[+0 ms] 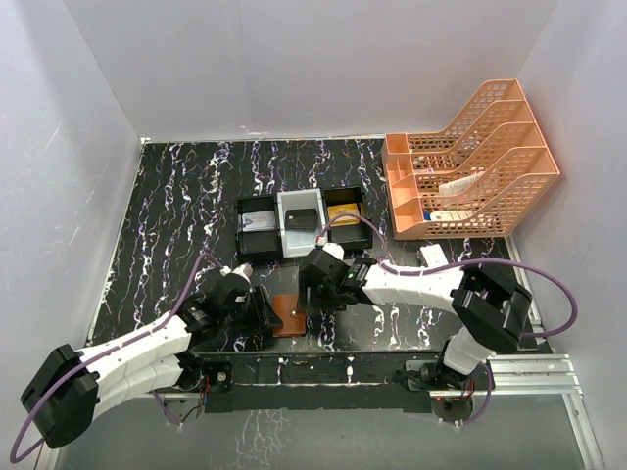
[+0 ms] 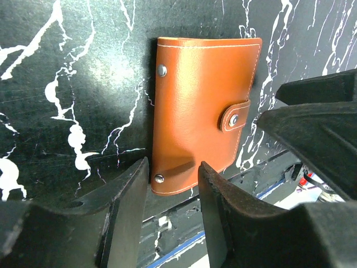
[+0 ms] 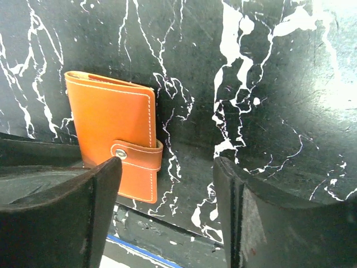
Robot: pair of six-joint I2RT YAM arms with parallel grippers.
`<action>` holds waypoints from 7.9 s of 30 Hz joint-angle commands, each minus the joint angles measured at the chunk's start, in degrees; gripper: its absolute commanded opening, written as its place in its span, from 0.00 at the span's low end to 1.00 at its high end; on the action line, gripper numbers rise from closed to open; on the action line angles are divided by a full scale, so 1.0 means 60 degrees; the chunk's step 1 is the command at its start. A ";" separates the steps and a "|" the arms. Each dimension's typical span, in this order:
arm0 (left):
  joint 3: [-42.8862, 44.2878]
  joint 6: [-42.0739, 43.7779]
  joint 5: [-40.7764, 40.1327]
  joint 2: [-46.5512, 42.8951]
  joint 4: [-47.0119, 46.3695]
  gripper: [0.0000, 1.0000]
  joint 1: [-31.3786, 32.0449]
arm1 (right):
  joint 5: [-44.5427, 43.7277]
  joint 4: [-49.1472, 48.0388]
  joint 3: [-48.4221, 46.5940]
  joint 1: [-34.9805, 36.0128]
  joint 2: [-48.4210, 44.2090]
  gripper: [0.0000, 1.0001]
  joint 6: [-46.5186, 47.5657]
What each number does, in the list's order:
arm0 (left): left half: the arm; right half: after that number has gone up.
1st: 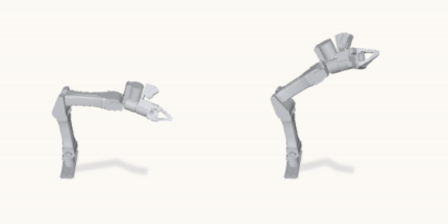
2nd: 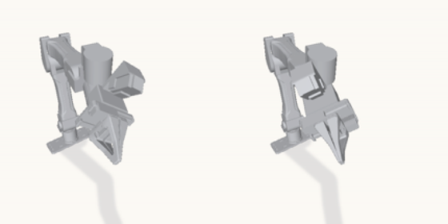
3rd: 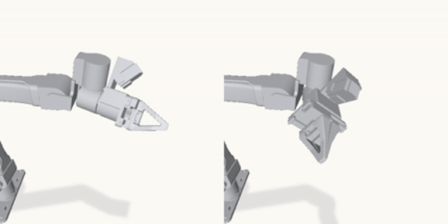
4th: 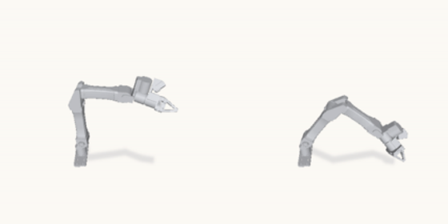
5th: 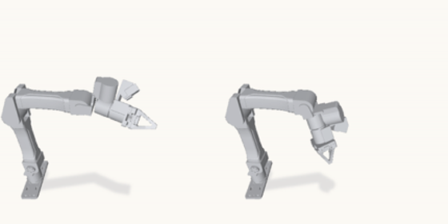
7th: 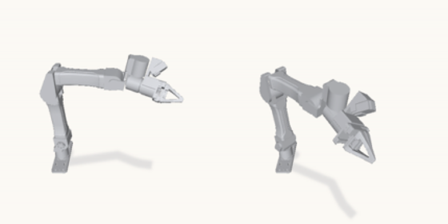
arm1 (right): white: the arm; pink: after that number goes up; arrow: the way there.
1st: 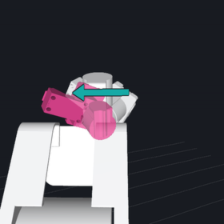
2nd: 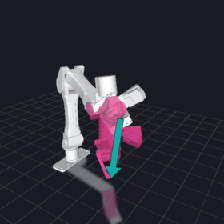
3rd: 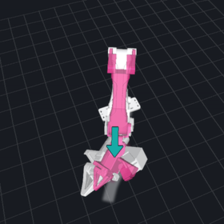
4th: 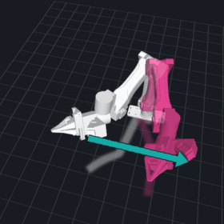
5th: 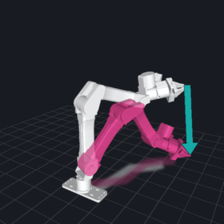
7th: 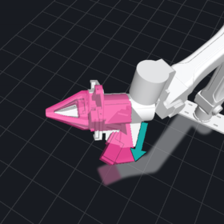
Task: Take the credit cards out of the card holder
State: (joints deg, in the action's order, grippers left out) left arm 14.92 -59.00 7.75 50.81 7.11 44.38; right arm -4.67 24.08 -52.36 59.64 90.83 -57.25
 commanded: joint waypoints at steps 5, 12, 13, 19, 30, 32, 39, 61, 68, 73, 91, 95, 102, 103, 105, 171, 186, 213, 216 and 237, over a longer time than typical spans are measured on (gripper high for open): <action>-0.0112 0.0127 -0.0297 -0.0255 0.0842 0.41 0.0045 | -0.1175 0.0818 -0.1601 0.0598 0.0456 0.53 -0.0434; -0.0128 0.0129 -0.0226 0.0178 0.0377 0.42 0.0045 | -0.1336 0.1374 -0.2684 0.0935 0.1329 0.43 -0.0454; -0.0128 0.0130 -0.0222 0.0247 0.0355 0.41 0.0045 | -0.1382 0.1427 -0.2762 0.0998 0.1404 0.43 -0.0531; -0.0146 0.0188 -0.0171 0.0405 0.0334 0.40 0.0045 | -0.1335 0.1638 -0.2920 0.1103 0.2027 0.34 -0.0721; -0.0267 0.0209 -0.0057 0.0471 0.0254 0.38 0.0045 | -0.2024 0.2842 -0.3077 0.1352 0.2965 0.28 -0.1018; -0.0254 0.0207 -0.0061 0.0542 0.0202 0.38 0.0045 | -0.2125 0.2965 -0.3164 0.1354 0.3059 0.24 -0.0985; -0.0145 0.0293 -0.0001 0.1024 0.0053 0.36 0.0045 | -0.1777 0.2200 -0.3003 0.1355 0.2737 0.10 -0.0779; -0.1167 0.0162 -0.0251 0.1435 0.0085 0.28 0.0045 | -0.0365 -0.0297 -0.1057 0.0582 0.0668 0.00 -0.0327; -0.1174 0.0169 -0.0291 0.1773 0.0024 0.27 0.0045 | 0.0420 -0.0952 -0.0367 0.0144 0.0299 0.00 -0.0358; -0.1154 0.0188 -0.0375 0.1674 0.0240 0.26 0.0045 | 0.0698 -0.1385 -0.0028 -0.0022 -0.0056 0.00 -0.0278; -0.0425 0.0449 -0.0243 0.1008 0.0631 0.34 0.0045 | -0.0714 0.0768 -0.0632 -0.0121 -0.0214 0.13 0.0270; -0.0227 0.0539 -0.0239 0.1029 0.0767 0.35 0.0045 | -0.0702 0.0777 -0.0610 -0.0181 -0.0248 0.14 0.0291; 0.0051 0.0627 -0.0186 0.1033 0.0878 0.37 0.0045 | -0.0484 0.0494 -0.0365 -0.0326 -0.0314 0.15 0.0335; 0.0101 0.0643 -0.0192 0.1005 0.0911 0.37 0.0045 | -0.0380 0.0416 -0.0320 -0.0350 -0.0303 0.15 0.0342; 0.0176 0.0632 -0.0255 0.0861 0.0940 0.38 0.0045 | -0.0202 0.0388 -0.0299 -0.0389 -0.0260 0.15 0.0350; 0.1409 0.0685 -0.0349 -0.1083 0.0375 0.63 0.0041 | 0.5730 -0.4082 0.3394 -0.3304 -0.2447 0.00 0.3224; 0.1018 -0.1334 -0.0231 0.0455 -0.1229 0.64 0.0145 | 0.5246 -0.4004 0.4850 -0.3675 -0.3027 0.00 0.3631; 0.1550 -0.1139 0.0463 0.3250 -0.5445 0.44 0.2104 | 0.4779 -0.3771 0.4972 -0.3671 -0.3964 0.06 0.3439; 0.2128 -0.0713 0.0283 0.4002 -0.5081 0.37 0.2420 | 0.4581 -0.3762 0.4794 -0.3672 -0.3844 0.07 0.3541; 0.1238 -0.0382 -0.1047 0.4219 -0.5070 0.20 0.2799 | 0.5242 -0.2593 0.2416 -0.3659 -0.3978 0.31 0.2794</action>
State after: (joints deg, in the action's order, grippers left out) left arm 22.70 -63.51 5.91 80.44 -23.59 60.95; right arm 20.78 11.53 -35.48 37.76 64.62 -38.13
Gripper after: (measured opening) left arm 0.195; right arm 0.325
